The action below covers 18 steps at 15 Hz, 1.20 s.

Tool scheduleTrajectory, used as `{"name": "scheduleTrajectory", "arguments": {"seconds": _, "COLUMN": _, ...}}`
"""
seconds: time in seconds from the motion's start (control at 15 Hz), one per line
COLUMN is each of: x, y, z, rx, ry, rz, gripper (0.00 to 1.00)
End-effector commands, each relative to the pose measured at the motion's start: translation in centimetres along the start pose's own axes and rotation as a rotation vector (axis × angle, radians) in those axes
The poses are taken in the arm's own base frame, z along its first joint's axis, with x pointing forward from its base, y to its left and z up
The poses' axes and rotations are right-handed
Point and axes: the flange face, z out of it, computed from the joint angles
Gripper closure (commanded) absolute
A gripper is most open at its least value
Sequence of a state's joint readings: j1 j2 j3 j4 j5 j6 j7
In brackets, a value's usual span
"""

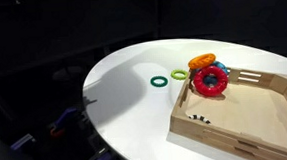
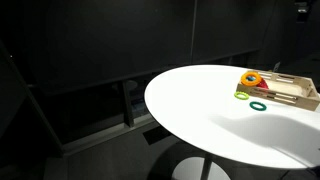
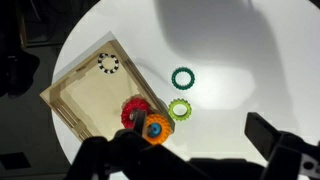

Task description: Pick up the dark green ring on the table and put it in the wooden tray

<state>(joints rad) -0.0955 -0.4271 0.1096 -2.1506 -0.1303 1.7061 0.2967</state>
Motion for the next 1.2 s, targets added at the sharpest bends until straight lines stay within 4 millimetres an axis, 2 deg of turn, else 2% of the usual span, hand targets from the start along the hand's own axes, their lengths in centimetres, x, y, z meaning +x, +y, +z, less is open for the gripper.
{"name": "scheduleTrajectory", "arguments": {"seconds": 0.0, "x": 0.0, "y": 0.0, "z": -0.1, "rx": 0.000, "ry": 0.000, "rz": 0.000, "gripper": 0.00}}
{"name": "scheduleTrajectory", "arguments": {"seconds": 0.27, "x": 0.1, "y": -0.1, "z": -0.2, "rx": -0.004, "ry": 0.004, "rz": 0.005, "gripper": 0.00}}
{"name": "scheduleTrajectory", "arguments": {"seconds": 0.67, "x": 2.2, "y": -2.0, "z": -0.1, "rx": 0.001, "ry": 0.011, "rz": 0.007, "gripper": 0.00}}
{"name": "scheduleTrajectory", "arguments": {"seconds": 0.87, "x": 3.6, "y": -2.6, "z": 1.4, "rx": 0.020, "ry": -0.006, "rz": -0.002, "gripper": 0.00}}
{"name": "scheduleTrajectory", "arguments": {"seconds": 1.13, "x": 5.1, "y": -2.1, "z": 5.0, "rx": 0.051, "ry": -0.051, "rz": -0.014, "gripper": 0.00}}
